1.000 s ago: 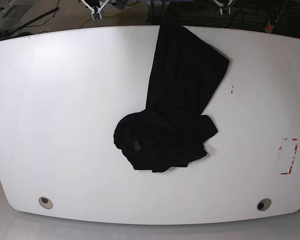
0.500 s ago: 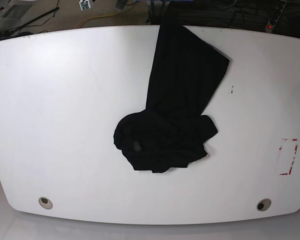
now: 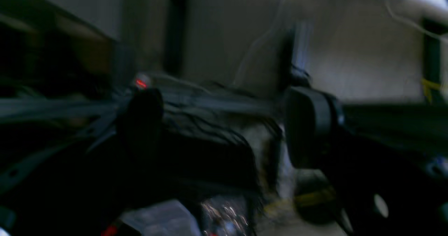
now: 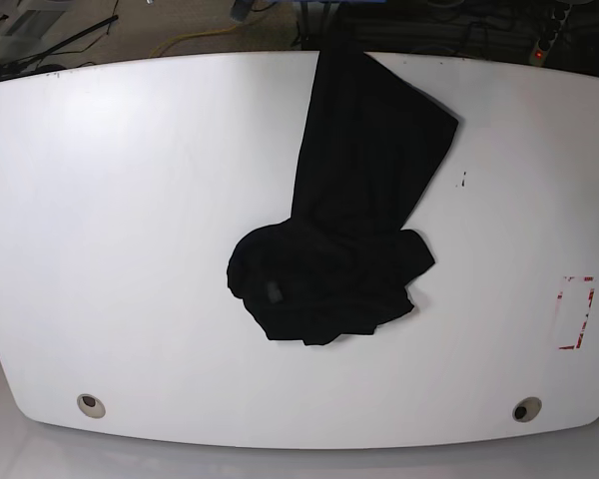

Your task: Fold the T-shirt properly

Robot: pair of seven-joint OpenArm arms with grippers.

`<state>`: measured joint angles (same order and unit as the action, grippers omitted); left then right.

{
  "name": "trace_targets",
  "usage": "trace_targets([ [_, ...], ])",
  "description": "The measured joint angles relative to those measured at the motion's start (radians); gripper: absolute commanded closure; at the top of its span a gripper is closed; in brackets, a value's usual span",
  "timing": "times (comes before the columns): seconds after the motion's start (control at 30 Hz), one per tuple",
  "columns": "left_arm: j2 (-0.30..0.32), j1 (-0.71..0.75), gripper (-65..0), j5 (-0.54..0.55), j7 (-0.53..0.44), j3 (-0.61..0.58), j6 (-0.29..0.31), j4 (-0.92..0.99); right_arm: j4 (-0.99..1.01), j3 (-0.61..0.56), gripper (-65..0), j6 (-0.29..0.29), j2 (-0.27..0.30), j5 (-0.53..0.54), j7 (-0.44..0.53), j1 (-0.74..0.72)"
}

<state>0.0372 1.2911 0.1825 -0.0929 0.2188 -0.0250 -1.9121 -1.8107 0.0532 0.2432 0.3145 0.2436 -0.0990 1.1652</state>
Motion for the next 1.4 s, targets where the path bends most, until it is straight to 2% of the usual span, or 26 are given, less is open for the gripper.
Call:
trace_targets([
  [0.17,0.002,-0.01,-49.3,0.0,-0.009,0.03,0.003,-0.08,-0.142,0.028,-34.4,0.008,-0.009,0.001,0.0,0.057],
  [0.3,0.002,-0.004,-49.6,0.0,-0.003,0.04,-0.005,-0.08,-0.181,0.05,-34.4,0.006,-0.007,0.0,-0.001,0.053],
  [0.53,0.008,-0.045,-49.9,-0.001,0.0,0.032,-0.001,-0.077,-0.187,0.052,-34.4,0.007,-0.049,-0.002,-0.007,-0.087],
  [0.6,0.03,-0.08,-50.3,-0.001,0.005,0.01,0.003,-0.076,-0.188,0.051,-34.4,0.008,-0.048,-0.001,-0.003,-0.118],
  [0.7,0.078,-0.127,-55.8,-0.001,-0.001,-0.026,0.035,-0.077,-0.188,0.051,-34.4,0.003,-0.059,-0.003,-0.007,-0.161],
  [0.8,0.119,-0.17,-63.6,-0.001,0.001,-0.06,0.036,-0.069,-0.188,0.054,-34.4,0.002,-0.106,-0.003,-0.01,-0.209],
  [0.83,0.135,-0.201,-64.0,-0.001,0.004,-0.077,0.029,-0.061,-0.188,0.053,-34.4,0.001,-0.12,-0.002,-0.008,-0.222],
  [1.23,0.144,-0.413,-64.3,0.0,0.24,-0.095,0.034,-0.055,-0.187,0.029,-34.4,0.012,-0.165,-0.003,-0.013,-0.252],
  [1.3,0.148,-0.448,-64.3,-0.001,0.259,-0.109,0.055,-0.051,-0.187,0.029,-34.4,0.005,-0.164,-0.003,-0.016,-0.254],
  [1.4,0.145,-0.483,-64.3,0.0,0.281,-0.117,0.144,-0.051,-0.187,0.032,-34.4,0.003,-0.162,-0.003,-0.014,-0.259],
])
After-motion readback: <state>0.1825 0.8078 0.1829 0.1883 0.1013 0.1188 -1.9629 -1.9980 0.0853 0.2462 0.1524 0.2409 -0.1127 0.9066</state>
